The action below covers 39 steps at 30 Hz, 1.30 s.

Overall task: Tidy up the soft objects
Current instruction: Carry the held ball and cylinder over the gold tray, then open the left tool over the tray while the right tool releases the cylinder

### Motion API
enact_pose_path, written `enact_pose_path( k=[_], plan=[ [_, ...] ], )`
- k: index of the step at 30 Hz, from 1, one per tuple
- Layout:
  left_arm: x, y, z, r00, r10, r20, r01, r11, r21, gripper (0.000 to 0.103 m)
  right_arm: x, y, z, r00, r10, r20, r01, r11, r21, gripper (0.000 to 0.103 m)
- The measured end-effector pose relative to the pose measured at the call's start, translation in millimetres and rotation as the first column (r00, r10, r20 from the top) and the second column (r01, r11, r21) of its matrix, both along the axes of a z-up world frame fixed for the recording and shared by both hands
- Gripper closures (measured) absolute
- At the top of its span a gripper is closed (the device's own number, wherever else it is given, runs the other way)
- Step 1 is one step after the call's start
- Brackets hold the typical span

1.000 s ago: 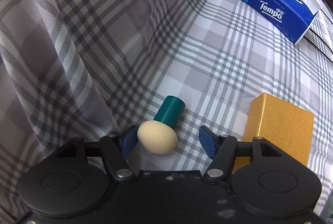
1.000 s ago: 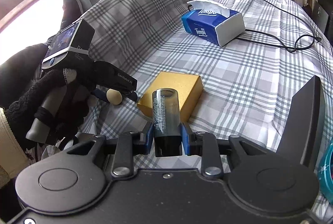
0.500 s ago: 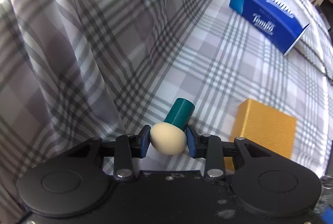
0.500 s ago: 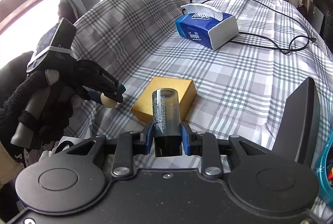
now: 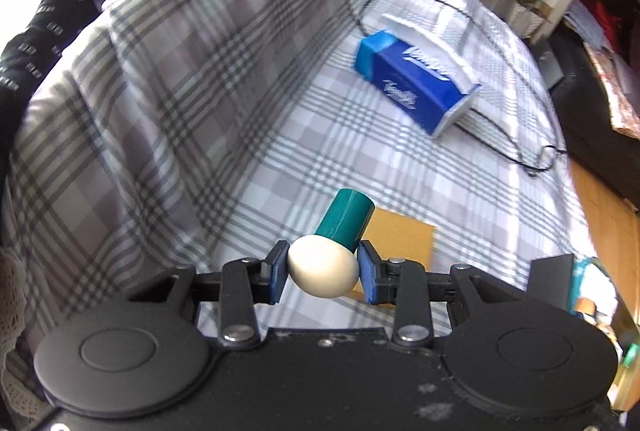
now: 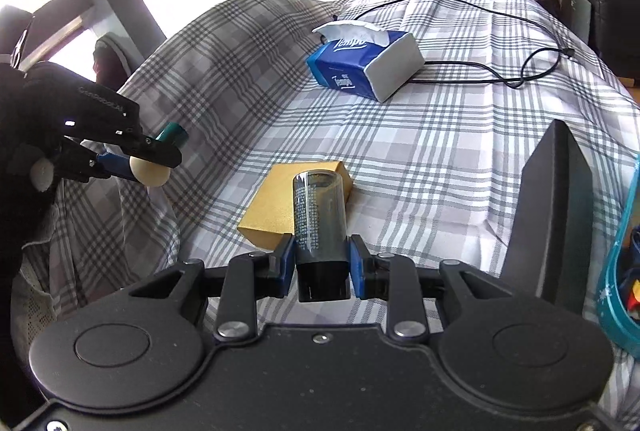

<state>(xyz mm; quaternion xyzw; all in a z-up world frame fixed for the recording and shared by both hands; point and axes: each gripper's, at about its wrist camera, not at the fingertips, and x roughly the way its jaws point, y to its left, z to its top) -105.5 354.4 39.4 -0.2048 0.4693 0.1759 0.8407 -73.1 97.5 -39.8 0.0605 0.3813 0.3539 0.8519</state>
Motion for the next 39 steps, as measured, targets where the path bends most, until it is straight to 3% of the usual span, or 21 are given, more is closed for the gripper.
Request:
enact_pose_path(
  k=[6, 10, 13, 20, 25, 28, 32, 39],
  plan=[
    [15.8, -59.4, 22.2, 0.987, -0.154, 0.049, 0.155, 0.988, -0.006, 0.07, -13.9, -46.9, 17.8, 0.987, -0.162, -0.014, 0.162, 0.987, 0.007, 0.074],
    [34.7, -115.2, 32.7, 0.956, -0.282, 0.078, 0.284, 0.958, -0.025, 0.07, -20.7, -94.7, 35.9, 0.952, -0.307, -0.01, 0.307, 0.952, 0.002, 0.074],
    [49.1, -159.8, 36.3, 0.923, -0.375, 0.092, 0.38, 0.924, -0.045, 0.07, -22.4, -134.3, 50.1, 0.909, -0.416, -0.017, 0.416, 0.909, 0.002, 0.074],
    [74.4, -266.4, 36.3, 0.822, -0.563, 0.087, 0.568, 0.822, -0.045, 0.07, -16.2, -217.6, 70.6, 0.77, -0.638, -0.02, 0.636, 0.77, -0.056, 0.074],
    [96.1, -325.2, 13.5, 0.763, -0.644, 0.052, 0.646, 0.758, -0.088, 0.07, -15.5, -260.1, 64.0, 0.686, -0.726, -0.041, 0.722, 0.687, -0.085, 0.074],
    [102.5, -349.3, 1.2, 0.738, -0.674, 0.031, 0.673, 0.731, -0.109, 0.07, -14.0, -275.4, 57.6, 0.658, -0.751, -0.061, 0.743, 0.66, -0.109, 0.074],
    [109.6, -373.9, -14.8, 0.721, -0.693, 0.004, 0.687, 0.714, -0.132, 0.07, -12.2, -291.0, 49.3, 0.627, -0.776, -0.074, 0.763, 0.63, -0.143, 0.074],
    [113.8, -384.6, -32.6, 0.722, -0.69, -0.038, 0.68, 0.719, -0.141, 0.07, -3.0, -304.9, 36.9, 0.585, -0.807, -0.083, 0.782, 0.588, -0.207, 0.074]
  ],
)
